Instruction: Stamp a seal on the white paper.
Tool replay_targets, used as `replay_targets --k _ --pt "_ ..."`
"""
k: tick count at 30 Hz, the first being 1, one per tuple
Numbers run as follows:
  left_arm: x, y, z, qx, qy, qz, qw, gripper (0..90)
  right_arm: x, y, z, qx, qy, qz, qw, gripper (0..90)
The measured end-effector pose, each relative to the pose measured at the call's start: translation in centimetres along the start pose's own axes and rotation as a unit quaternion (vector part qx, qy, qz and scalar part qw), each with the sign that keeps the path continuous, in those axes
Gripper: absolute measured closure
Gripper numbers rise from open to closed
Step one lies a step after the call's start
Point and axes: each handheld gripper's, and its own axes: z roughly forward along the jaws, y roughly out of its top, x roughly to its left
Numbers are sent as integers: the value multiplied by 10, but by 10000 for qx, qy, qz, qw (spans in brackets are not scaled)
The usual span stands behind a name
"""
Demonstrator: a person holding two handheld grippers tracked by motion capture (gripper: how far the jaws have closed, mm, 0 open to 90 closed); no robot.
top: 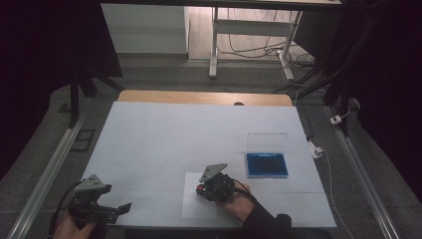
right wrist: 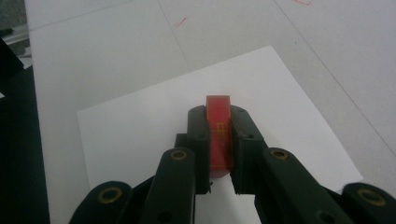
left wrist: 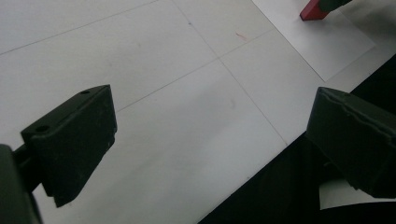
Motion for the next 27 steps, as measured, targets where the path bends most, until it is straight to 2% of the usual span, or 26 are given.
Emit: replay_targets --k 7,9,13,16,18,20,22,27 --pt "0 0 0 -2 4 1 10000 21 -11 -4 0 -146 349 484 9981 803" --pt "0 0 0 -1 3 1 10000 21 -10 -4 0 -123 309 412 9986 803" --pt "0 0 0 -5 16 0 10000 22 -3 -2 0 -65 91 79 9999 803" --pt "0 0 0 -6 17 0 10000 22 1 -1 0 6 -23 -2 10000 803" --pt "0 0 0 -5 15 2 10000 22 -1 -1 0 -49 46 38 10000 803" --pt "0 0 0 -5 12 4 10000 22 -6 -3 0 -107 200 230 9995 803" --pt "0 0 0 -7 13 18 10000 22 -10 -4 1 -140 288 316 9990 803" --pt "0 0 0 -11 11 25 10000 22 -6 -4 0 -122 207 191 9995 802"
